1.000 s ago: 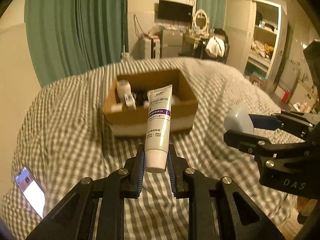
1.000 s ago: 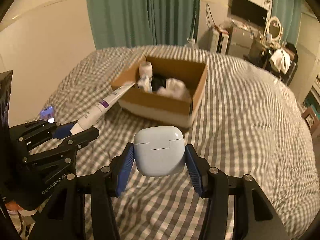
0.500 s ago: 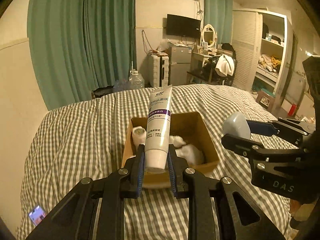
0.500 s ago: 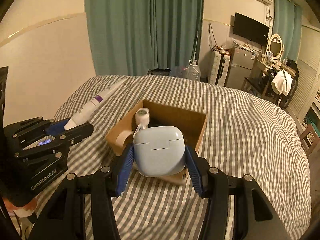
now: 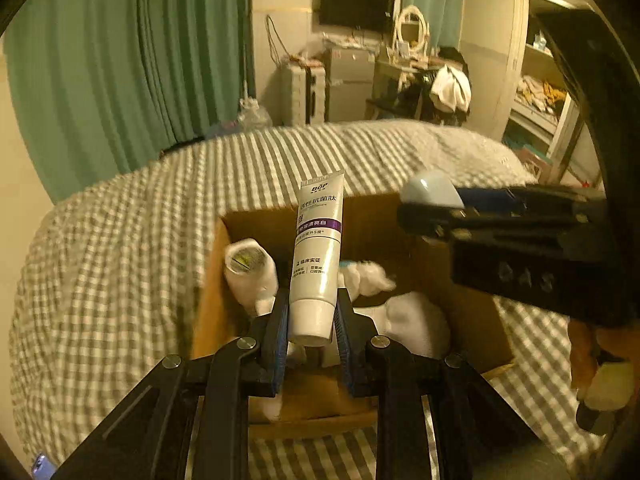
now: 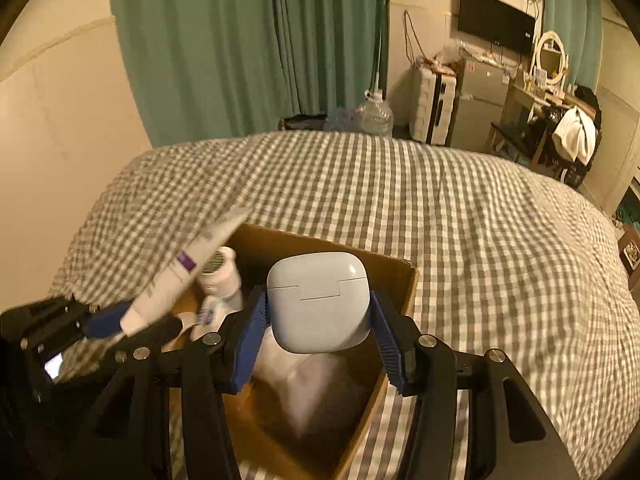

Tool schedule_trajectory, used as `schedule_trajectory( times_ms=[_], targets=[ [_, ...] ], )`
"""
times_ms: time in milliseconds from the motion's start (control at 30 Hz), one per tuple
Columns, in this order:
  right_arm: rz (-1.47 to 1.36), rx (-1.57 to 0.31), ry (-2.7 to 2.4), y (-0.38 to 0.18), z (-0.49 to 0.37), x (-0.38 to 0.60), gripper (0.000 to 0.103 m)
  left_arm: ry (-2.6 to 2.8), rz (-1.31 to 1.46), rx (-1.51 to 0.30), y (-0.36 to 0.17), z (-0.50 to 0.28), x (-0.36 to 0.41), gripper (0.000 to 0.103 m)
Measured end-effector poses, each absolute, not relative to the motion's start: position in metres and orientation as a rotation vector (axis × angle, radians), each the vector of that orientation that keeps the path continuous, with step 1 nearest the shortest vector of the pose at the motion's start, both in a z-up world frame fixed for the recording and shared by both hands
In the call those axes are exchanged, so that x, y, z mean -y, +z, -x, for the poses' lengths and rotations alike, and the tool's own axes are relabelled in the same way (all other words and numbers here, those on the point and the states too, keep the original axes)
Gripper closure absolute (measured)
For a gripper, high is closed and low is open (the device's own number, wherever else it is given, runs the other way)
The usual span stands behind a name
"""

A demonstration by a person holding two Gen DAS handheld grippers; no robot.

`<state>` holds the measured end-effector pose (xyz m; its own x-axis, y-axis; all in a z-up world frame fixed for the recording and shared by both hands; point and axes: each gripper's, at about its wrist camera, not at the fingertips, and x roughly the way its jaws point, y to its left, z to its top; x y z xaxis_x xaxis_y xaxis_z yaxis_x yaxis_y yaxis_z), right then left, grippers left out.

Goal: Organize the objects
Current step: 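Lower the toothpaste tube and earbud case into the box and release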

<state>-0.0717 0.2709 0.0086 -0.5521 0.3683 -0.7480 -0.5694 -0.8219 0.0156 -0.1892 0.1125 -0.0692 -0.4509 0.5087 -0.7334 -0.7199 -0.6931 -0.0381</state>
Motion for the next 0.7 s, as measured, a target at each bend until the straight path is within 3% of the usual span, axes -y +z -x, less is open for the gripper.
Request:
schedule_trajectory(
  times_ms=[433,533,700],
  targets=[
    [1.098,-0.416,2.333,-0.029,0.073,-0.295,0.051,2.075,1.087,-0.332,-0.108,0.207,-0.124,0.081],
    [1.073,-0.432,2.336,-0.024,0.068,-0.291,0.045,2.074,1.097,-0.325,-0.102,0.207,-0.12,0.076],
    [1.016,-0.437,2.343,0.004,0.063,-0.287,0.04,2.126,1.063,-0.329,-0.078,0.201,-0.112,0.05]
  ],
)
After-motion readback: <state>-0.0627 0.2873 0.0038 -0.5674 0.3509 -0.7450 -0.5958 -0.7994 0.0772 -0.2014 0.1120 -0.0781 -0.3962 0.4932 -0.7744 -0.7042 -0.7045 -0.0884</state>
